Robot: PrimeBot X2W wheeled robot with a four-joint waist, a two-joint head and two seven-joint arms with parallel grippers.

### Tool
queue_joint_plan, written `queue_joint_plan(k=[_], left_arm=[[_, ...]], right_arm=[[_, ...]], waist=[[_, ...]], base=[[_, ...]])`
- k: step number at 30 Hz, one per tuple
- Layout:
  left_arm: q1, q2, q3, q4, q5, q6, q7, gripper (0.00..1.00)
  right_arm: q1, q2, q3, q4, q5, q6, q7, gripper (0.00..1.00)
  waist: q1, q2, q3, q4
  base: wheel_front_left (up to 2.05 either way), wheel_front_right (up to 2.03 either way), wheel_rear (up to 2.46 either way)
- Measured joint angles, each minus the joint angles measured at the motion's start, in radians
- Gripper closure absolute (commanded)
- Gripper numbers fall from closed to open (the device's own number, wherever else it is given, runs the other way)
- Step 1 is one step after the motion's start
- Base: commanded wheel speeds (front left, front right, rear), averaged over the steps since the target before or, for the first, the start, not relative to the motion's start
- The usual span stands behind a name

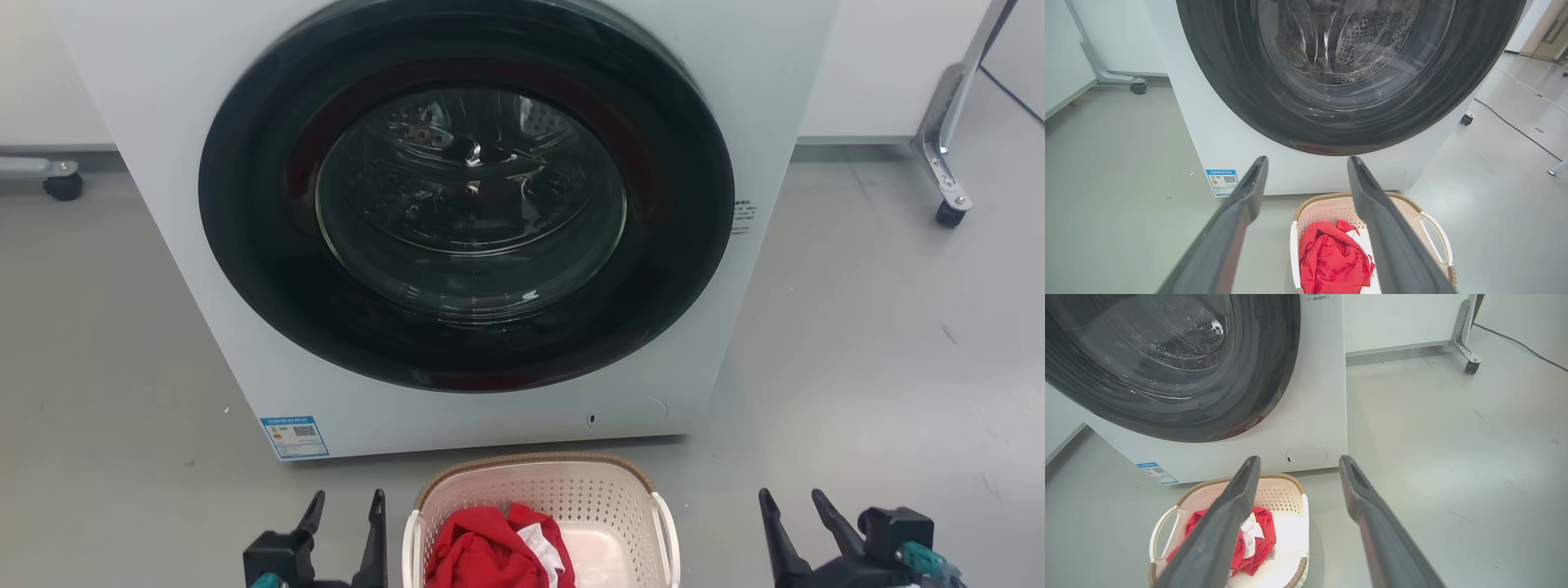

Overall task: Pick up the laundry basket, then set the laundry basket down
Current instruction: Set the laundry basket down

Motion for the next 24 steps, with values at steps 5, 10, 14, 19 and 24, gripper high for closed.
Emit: queue_joint_plan(k=[5, 10, 14, 19, 24], left_arm=[[0.070, 0.000, 0.001, -0.094, 0.016, 0.007, 0.000, 0.00], [0.135, 0.011, 0.004, -0.170, 0.033, 0.013, 0.000, 0.00], [0.173, 0.012, 0.005, -0.221, 0.059, 0.017, 0.000, 0.00], [0.217, 0.014, 0.009, -0.272, 0.071, 0.018, 0.000, 0.00], [0.245, 0.013, 0.030, -0.309, 0.079, 0.026, 0.000, 0.00]], right_arm=[[0.083, -0.023, -0.022, -0.095, -0.020, -0.029, 0.000, 0.00], [0.145, -0.036, -0.038, -0.181, -0.052, -0.047, 0.000, 0.00], [0.197, -0.052, -0.060, -0.243, -0.066, -0.060, 0.000, 0.00], [0.247, -0.056, -0.074, -0.320, -0.084, -0.070, 0.000, 0.00], [0.278, -0.063, -0.080, -0.381, -0.120, -0.078, 0.000, 0.00]], waist=[[0.0000, 0.0002, -0.020, 0.005], [0.0000, 0.0001, -0.031, 0.011], [0.0001, 0.0001, -0.041, 0.016], [0.0001, 0.0002, -0.045, 0.017], [0.0001, 0.0001, -0.048, 0.015]], base=[[0.00, 0.00, 0.00], [0.00, 0.00, 0.00], [0.00, 0.00, 0.00], [0.00, 0.00, 0.00], [0.00, 0.00, 0.00]])
